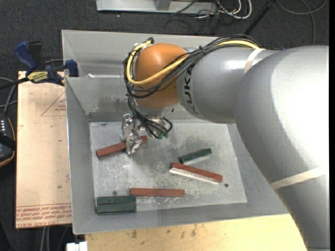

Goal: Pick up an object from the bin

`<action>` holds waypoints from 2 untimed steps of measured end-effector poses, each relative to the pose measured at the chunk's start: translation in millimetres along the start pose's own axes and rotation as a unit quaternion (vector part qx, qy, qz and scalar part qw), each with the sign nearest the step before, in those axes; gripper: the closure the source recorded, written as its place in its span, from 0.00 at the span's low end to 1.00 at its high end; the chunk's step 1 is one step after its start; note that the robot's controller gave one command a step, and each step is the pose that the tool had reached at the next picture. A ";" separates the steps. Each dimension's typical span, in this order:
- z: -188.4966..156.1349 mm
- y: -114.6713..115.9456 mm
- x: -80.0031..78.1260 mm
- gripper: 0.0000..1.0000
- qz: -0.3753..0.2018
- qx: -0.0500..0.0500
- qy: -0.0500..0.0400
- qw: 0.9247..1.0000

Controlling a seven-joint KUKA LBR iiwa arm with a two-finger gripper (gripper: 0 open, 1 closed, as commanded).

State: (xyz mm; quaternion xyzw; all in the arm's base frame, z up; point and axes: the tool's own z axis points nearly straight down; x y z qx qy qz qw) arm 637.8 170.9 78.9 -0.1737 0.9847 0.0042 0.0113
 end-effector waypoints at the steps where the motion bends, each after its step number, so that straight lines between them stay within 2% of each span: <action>1: 0.0 0.0 0.0 1.00 0.000 0.000 0.000 1.000; 2: -136.0 15.9 -14.1 1.00 -0.017 0.002 0.009 1.000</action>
Offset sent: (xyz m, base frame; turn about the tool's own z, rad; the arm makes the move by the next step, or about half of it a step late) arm 0.0041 0.0177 0.1357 -0.0371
